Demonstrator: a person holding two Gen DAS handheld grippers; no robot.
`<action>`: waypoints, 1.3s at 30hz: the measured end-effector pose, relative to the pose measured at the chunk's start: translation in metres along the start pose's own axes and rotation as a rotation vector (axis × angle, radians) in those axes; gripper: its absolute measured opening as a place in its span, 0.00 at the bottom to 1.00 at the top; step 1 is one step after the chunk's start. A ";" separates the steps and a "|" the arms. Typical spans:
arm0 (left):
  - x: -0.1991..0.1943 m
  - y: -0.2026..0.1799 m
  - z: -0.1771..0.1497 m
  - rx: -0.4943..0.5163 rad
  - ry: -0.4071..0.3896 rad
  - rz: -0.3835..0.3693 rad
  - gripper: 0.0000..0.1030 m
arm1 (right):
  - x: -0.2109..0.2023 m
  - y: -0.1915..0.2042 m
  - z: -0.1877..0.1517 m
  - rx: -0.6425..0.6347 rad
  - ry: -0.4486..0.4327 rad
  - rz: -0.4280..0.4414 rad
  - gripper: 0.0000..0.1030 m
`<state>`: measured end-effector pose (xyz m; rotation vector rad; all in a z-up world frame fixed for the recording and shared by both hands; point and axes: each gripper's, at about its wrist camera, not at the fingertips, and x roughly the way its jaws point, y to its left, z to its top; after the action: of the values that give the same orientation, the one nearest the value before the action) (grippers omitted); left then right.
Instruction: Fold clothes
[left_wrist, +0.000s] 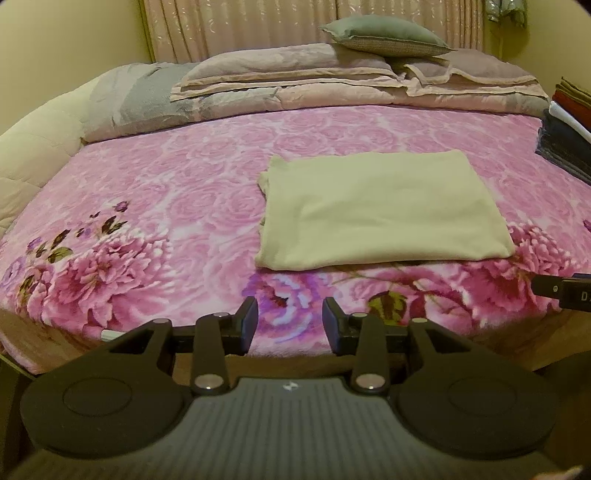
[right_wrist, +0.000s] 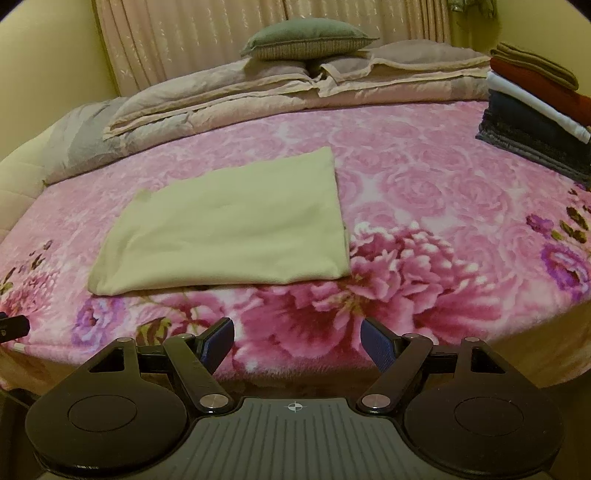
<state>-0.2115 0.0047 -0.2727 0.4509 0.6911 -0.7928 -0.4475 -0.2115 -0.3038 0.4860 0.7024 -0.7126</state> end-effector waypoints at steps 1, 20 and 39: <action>0.003 -0.001 0.000 0.002 0.004 -0.003 0.35 | 0.002 -0.001 0.000 0.003 0.004 0.001 0.76; 0.079 0.033 0.015 -0.197 -0.108 -0.287 0.14 | 0.046 -0.047 0.020 0.171 -0.080 0.117 0.60; 0.168 0.085 0.039 -0.374 -0.021 -0.378 0.16 | 0.150 -0.117 0.063 0.500 0.058 0.326 0.80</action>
<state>-0.0461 -0.0487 -0.3552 -0.0316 0.8980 -0.9940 -0.4244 -0.3912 -0.3894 1.0565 0.4772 -0.5630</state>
